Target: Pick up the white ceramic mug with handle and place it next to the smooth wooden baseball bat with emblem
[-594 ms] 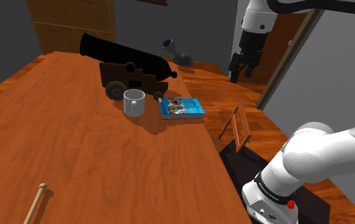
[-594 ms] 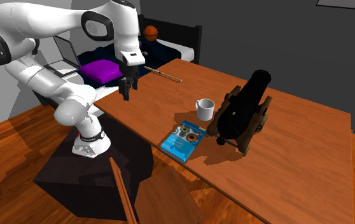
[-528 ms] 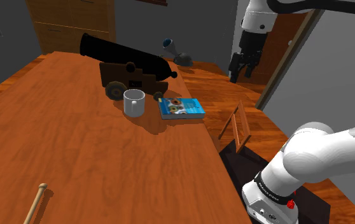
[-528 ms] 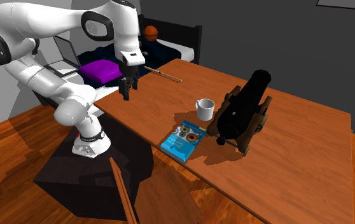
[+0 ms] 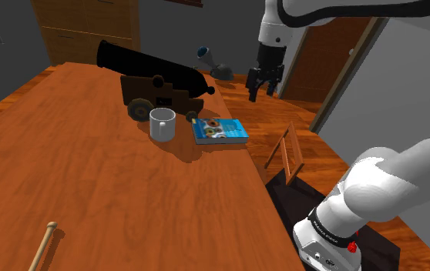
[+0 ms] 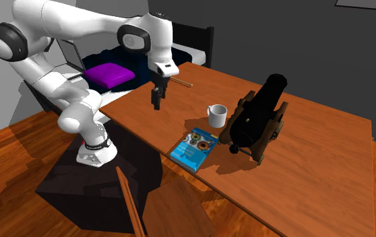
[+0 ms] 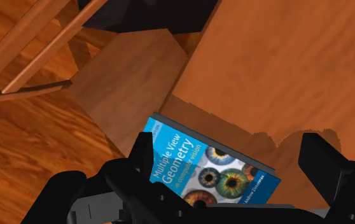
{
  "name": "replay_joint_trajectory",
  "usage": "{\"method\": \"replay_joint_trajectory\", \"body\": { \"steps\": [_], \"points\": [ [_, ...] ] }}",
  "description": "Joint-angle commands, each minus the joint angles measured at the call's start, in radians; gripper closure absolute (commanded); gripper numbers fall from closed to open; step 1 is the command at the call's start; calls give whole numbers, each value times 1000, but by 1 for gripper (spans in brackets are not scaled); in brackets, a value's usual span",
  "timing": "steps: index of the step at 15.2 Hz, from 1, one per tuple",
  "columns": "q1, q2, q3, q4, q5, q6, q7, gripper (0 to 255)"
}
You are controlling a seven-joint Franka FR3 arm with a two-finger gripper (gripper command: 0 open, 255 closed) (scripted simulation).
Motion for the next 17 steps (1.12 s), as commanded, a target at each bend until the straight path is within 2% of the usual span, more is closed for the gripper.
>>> {"method": "replay_joint_trajectory", "body": {
  "steps": [1, 9, 17],
  "points": [
    [6, 61, 8, 9, 8, 53, 6, 0],
    [30, 350, 42, 170, 28, 183, 32, 0],
    [57, 648, 70, 412, 27, 243, 57, 0]
  ]
}}
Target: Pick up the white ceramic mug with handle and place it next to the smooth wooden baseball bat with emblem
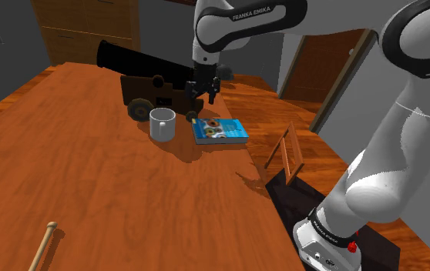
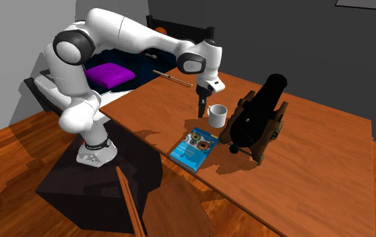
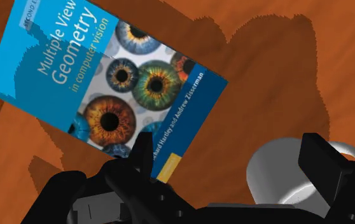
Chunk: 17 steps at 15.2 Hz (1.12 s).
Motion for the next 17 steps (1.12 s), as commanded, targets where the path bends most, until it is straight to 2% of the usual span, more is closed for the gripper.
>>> {"method": "replay_joint_trajectory", "body": {
  "steps": [1, 9, 17],
  "points": [
    [7, 77, 5, 75, -3, 4, 4, 0],
    [48, 405, 21, 440, -20, -31, 24, 0],
    [50, 425, 19, 368, -22, 62, 26, 0]
  ]
}}
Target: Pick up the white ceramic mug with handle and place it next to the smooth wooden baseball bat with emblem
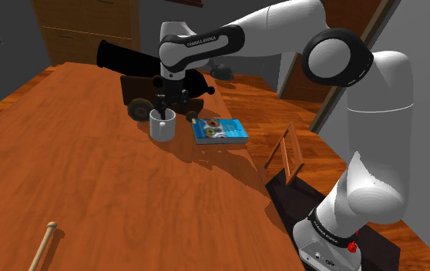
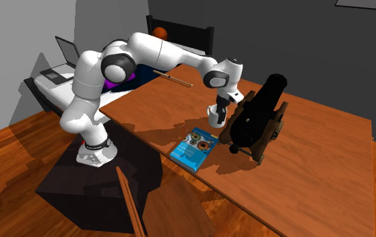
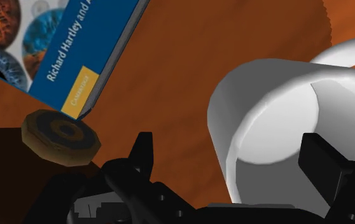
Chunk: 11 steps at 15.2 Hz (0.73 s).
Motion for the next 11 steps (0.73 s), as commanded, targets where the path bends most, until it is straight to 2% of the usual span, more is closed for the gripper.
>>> {"method": "replay_joint_trajectory", "body": {
  "steps": [1, 8, 9, 11],
  "points": [
    [0, 3, 0, -15, 0, 19, 0, 0],
    [0, 3, 0, -15, 0, 19, 0, 0],
    [0, 3, 0, -15, 0, 19, 0, 255],
    [0, 3, 0, -15, 0, 19, 0, 255]
  ]
}}
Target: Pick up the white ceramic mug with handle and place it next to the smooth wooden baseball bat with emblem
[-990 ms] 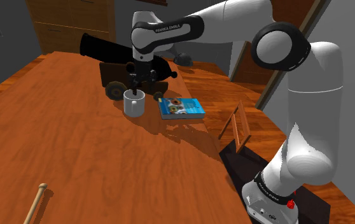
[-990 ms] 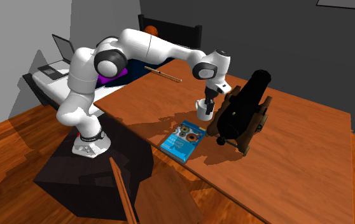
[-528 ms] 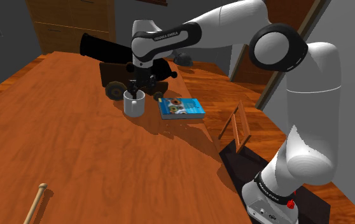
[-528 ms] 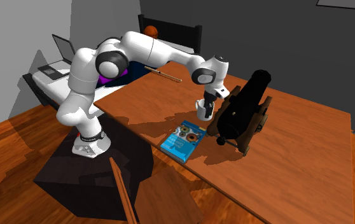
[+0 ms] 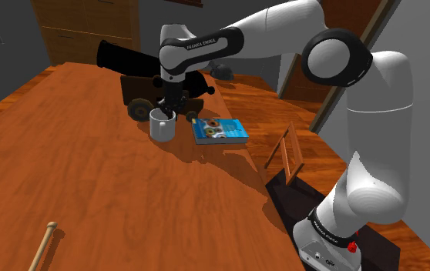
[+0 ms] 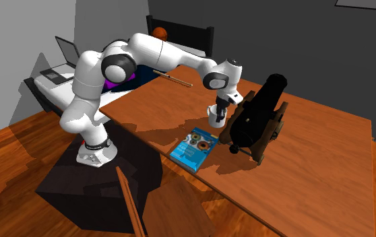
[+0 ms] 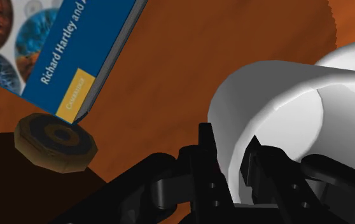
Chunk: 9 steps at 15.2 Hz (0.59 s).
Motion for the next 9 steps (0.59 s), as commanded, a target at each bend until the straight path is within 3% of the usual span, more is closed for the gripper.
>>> {"method": "replay_joint_trajectory", "body": {
  "steps": [1, 9],
  "points": [
    [0, 0, 0, 0, 0, 0, 0, 255],
    [0, -10, 1, 12, 1, -22, 0, 255]
  ]
}}
